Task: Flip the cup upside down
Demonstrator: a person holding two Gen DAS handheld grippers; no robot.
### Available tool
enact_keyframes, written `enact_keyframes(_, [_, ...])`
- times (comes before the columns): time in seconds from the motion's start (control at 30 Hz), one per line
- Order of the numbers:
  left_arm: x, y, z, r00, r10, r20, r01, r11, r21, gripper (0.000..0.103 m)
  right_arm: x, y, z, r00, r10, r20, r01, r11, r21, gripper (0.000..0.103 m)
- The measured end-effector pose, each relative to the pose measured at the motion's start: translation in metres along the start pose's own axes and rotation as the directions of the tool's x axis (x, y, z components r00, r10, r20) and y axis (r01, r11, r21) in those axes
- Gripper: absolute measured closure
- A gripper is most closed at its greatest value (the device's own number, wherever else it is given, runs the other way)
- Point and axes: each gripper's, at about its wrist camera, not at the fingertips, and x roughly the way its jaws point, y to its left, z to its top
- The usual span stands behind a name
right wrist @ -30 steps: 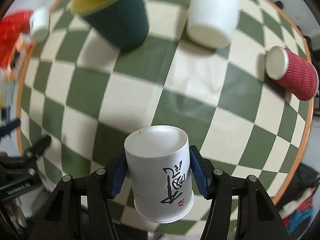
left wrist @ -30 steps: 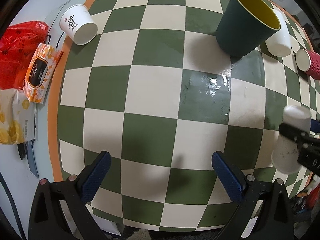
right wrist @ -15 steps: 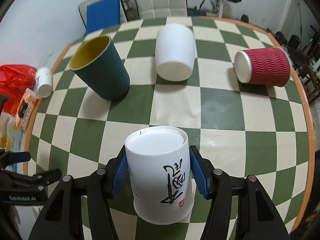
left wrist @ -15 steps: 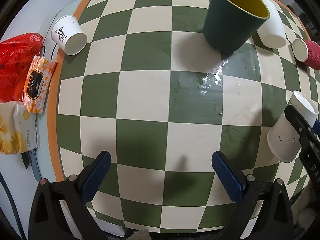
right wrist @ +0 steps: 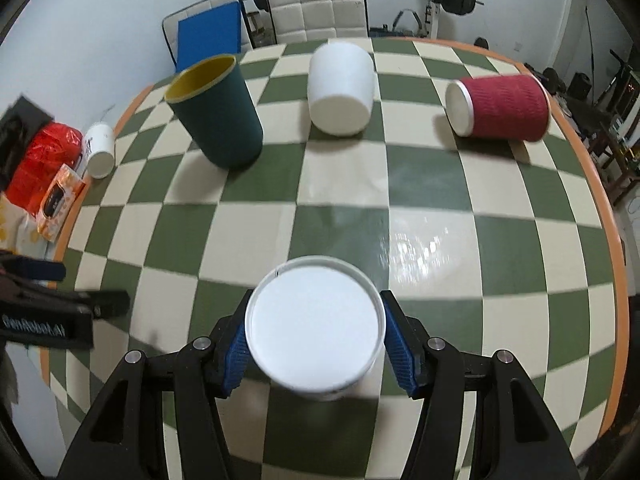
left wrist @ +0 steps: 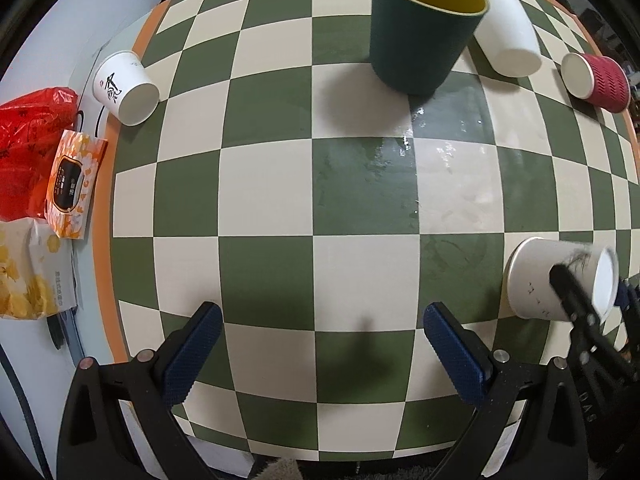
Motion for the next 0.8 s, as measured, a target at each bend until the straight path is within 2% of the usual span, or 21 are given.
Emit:
enact_keyframes(0.3, [-0.009, 0.000, -0.007, 1.000, -0.012, 0.022, 0.011, 1.000, 0.027, 0.000, -0.010, -0.005, -0.021, 0.998, -0.031, -0.057, 0.033, 0.999, 0.034, 0.040])
enact_keyframes(0.37, [-0.014, 0.000, -0.009, 0.999, -0.018, 0.036, 0.017, 0.999, 0.035, 0.000, -0.008, -0.007, -0.021, 0.994, -0.038, -0.100, 0.043, 0.998, 0.054, 0.029])
enact_keyframes(0.43, [-0.022, 0.001, -0.012, 0.998, -0.021, 0.056, 0.019, 0.999, 0.044, 0.000, -0.012, -0.008, -0.020, 0.991, -0.051, -0.121, 0.060, 0.995, 0.074, 0.011])
enact_keyframes(0.63, [-0.054, 0.005, -0.024, 0.991, -0.053, 0.125, 0.044, 0.996, 0.071, 0.000, -0.051, -0.005, -0.020, 0.980, -0.129, -0.153, 0.149, 0.980, 0.129, 0.009])
enact_keyframes(0.8, [-0.098, 0.008, -0.043, 0.974, -0.083, 0.210, 0.064, 0.994, 0.093, 0.000, -0.096, 0.003, -0.022, 0.969, -0.197, -0.146, 0.220, 0.962, 0.159, 0.009])
